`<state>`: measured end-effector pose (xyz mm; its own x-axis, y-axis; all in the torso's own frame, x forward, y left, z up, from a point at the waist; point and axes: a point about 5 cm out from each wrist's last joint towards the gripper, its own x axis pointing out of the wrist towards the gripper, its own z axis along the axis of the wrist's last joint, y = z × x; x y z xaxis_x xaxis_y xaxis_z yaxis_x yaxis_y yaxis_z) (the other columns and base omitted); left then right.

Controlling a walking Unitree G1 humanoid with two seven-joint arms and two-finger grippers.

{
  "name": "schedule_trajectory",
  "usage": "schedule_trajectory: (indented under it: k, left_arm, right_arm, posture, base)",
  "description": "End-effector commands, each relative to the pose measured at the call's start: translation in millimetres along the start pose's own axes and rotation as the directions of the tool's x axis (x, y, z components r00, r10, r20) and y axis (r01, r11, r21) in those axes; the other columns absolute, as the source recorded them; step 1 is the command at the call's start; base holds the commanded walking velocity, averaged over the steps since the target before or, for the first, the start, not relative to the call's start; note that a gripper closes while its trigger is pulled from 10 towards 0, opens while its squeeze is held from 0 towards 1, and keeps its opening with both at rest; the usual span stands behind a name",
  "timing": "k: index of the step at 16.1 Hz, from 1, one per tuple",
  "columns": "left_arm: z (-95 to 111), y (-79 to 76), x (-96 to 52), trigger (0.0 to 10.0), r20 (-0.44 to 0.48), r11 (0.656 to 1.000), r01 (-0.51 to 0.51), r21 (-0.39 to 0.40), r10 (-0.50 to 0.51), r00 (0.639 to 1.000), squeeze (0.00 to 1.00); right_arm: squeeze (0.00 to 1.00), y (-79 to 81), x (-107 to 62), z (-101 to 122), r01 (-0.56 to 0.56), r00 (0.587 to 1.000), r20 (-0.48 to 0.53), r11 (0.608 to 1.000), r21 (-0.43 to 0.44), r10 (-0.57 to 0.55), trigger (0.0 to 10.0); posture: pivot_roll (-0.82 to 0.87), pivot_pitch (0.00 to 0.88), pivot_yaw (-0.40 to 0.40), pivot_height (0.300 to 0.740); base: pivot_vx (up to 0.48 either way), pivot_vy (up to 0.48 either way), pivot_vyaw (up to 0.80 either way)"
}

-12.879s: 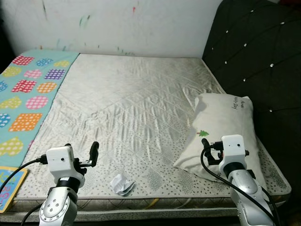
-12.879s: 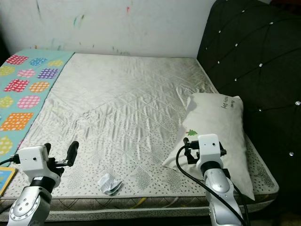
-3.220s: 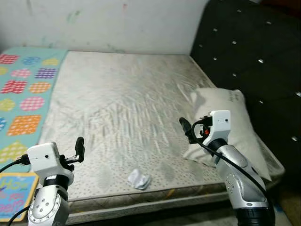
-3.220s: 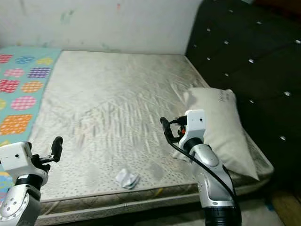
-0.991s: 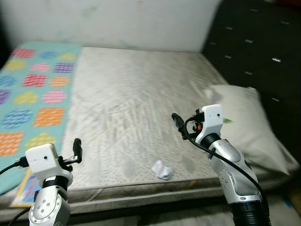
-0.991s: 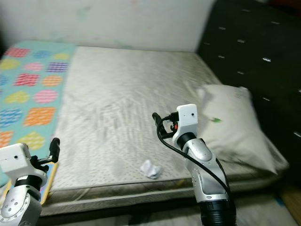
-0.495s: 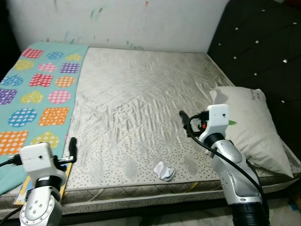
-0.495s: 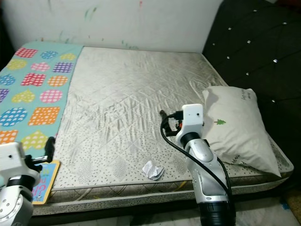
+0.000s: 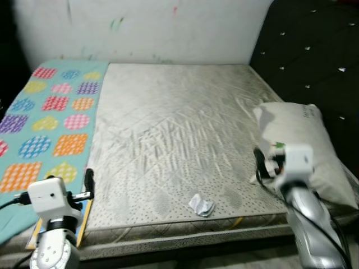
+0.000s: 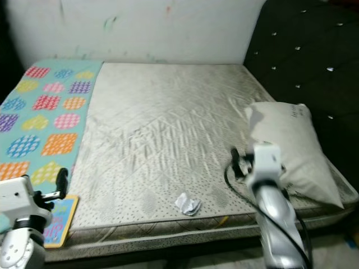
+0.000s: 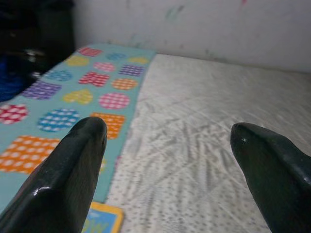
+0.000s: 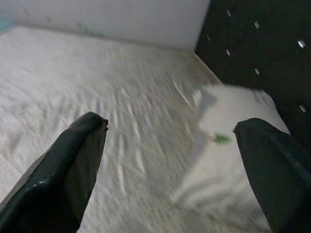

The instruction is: Clean up the room

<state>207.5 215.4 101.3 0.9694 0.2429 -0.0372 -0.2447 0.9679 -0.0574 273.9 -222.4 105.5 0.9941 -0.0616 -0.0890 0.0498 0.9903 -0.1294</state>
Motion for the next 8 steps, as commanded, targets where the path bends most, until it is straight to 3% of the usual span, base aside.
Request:
schedule_trajectory:
  k: [1,2,4,8]
  left_arm:
    - [-11,0.3,-5.0,10.0,-0.03,1.0,0.013,0.023,-0.012,0.999,0.0]
    - [-17,1.0,-8.2,10.0,-0.042,1.0,0.015,0.028,-0.014,0.999,0.0]
    - [-14,1.1,6.9,10.0,-0.013,0.999,0.018,0.048,-0.017,1.0,0.0]
    - [-3,-1.7,27.5,10.0,0.037,0.993,0.093,0.075,-0.096,0.995,0.0]
  right_arm:
    - [0.0,-9.1,-3.9,-4,0.007,1.0,-0.005,1.0,-0.009,-0.007,10.0]
    - [0.0,-14.7,-8.1,-13,0.021,0.999,-0.043,0.999,-0.026,-0.022,10.0]
    - [0.0,-0.6,-4.9,2,-0.164,0.983,0.059,0.98,-0.114,0.171,10.0]
    - [0.0,30.4,15.1,27,-0.367,0.922,0.1,0.926,-0.088,0.375,10.0]
  posture:
    - [0.03,0.0,-0.063,0.74]
    - [0.02,0.0,-0.066,0.74]
    - [-0.01,0.0,-0.045,0.74]
    - [-0.03,0.0,-0.011,0.74]
  base:
    - [0.0,0.0,0.0]
    - [0.0,0.0,0.0]
    - [0.0,0.0,0.0]
    - [0.0,0.0,0.0]
